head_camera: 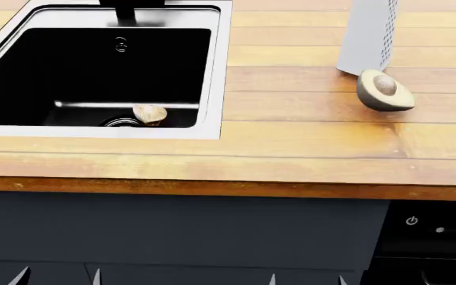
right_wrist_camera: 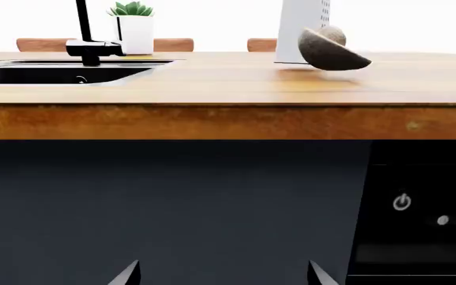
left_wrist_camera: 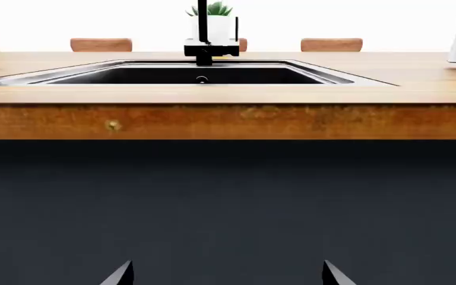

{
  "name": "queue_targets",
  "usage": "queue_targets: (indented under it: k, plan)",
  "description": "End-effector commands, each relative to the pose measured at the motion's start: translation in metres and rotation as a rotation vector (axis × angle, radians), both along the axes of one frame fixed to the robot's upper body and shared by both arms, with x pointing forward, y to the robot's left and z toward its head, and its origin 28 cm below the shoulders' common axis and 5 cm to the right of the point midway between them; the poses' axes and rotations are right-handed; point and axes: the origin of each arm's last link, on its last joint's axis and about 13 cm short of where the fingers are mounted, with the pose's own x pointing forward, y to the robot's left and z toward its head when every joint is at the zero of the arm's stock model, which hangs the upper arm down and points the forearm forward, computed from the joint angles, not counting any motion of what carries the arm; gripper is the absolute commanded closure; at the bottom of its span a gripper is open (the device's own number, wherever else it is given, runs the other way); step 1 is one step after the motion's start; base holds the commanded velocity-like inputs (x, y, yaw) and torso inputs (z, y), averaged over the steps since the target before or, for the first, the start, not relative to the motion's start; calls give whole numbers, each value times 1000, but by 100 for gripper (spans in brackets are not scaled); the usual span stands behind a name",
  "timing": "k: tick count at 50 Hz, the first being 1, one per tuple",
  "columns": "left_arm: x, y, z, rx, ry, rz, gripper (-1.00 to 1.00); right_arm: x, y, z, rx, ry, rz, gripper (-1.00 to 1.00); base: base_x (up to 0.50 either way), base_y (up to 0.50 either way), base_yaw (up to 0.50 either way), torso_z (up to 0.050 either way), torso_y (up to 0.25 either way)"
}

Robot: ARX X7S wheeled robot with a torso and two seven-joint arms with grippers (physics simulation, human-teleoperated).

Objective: Turn on the sink faucet.

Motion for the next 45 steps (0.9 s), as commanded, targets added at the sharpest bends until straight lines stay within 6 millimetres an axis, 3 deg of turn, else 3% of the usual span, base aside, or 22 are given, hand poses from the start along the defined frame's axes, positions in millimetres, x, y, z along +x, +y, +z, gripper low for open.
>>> queue_targets:
  k: [1, 12, 45]
  plan:
    - [0, 1, -1, -3, 6, 1, -100, 0, 0, -1, 1, 7, -2, -100, 0, 0, 0, 0, 0]
    - [1, -1, -3, 7, 33, 2, -100, 0, 1, 2, -18, -9, 2, -100, 0, 0, 0, 0, 0]
    - [0, 2, -4, -6, 54, 15, -100, 1, -1, -1, -17, 11, -10, -100, 12, 381, 0, 0, 0]
